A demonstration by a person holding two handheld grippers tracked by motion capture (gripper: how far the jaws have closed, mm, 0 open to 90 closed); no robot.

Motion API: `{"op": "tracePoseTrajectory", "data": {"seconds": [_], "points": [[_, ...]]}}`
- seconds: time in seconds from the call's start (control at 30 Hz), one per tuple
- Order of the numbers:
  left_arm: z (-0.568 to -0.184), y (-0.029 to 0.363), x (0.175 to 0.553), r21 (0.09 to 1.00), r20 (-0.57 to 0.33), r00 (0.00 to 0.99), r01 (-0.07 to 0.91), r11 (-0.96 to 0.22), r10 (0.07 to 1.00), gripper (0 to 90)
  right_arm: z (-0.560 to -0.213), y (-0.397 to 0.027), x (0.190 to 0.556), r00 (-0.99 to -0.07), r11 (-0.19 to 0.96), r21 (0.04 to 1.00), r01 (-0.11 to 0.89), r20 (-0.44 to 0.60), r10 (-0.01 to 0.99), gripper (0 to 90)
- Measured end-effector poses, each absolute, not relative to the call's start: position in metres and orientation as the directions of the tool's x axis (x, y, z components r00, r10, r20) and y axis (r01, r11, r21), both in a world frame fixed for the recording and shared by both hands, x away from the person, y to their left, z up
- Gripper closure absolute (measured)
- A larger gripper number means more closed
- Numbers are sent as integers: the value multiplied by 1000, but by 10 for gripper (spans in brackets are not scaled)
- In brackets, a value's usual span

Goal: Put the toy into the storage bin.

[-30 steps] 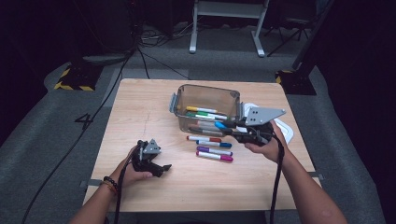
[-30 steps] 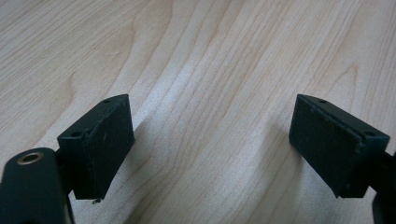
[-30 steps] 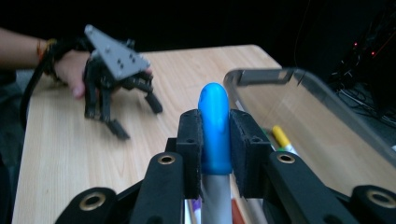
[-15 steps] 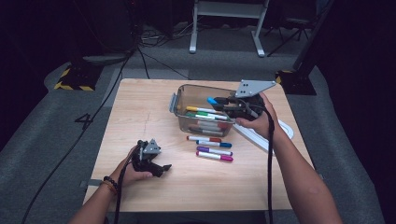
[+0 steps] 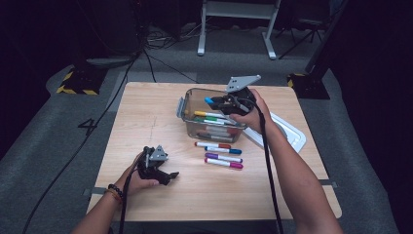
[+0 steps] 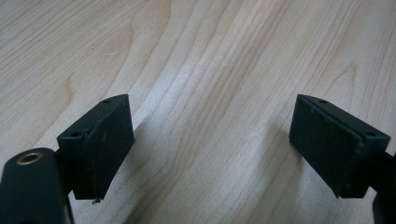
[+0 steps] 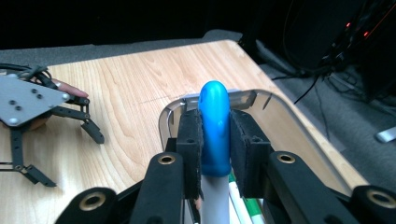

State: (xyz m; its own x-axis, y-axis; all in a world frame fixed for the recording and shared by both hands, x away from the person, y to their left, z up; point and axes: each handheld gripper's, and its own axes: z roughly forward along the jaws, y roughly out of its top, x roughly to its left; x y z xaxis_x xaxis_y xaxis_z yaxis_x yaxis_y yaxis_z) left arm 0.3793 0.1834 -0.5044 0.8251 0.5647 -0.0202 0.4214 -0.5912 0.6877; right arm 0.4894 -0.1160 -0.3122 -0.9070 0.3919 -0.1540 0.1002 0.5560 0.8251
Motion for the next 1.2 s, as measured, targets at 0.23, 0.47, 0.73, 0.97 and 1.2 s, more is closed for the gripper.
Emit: {"op": "tracePoseTrajectory", "data": {"seconds": [0.23,0.47,0.73,0.97,1.2], "points": [[-504,184,379,688,-20,828,418,-593,561,136,-338,-103,507,-909,618,774,141,-145,390,755],[-504,184,379,688,-20,828,418,-593,560,135,-357,-98,519,-908,680,713,170,-154,389,755],[-504,184,379,688,-21,829,417,-593,559,136,-377,-94,529,-924,778,603,177,-171,343,755],[-504,184,379,688,-19,830,416,-595,558,134,-383,-92,530,-944,809,566,158,-155,293,754],[-504,184,379,688,-19,830,415,-595,557,134,-385,-90,531,-942,822,543,174,-153,300,718]]}}
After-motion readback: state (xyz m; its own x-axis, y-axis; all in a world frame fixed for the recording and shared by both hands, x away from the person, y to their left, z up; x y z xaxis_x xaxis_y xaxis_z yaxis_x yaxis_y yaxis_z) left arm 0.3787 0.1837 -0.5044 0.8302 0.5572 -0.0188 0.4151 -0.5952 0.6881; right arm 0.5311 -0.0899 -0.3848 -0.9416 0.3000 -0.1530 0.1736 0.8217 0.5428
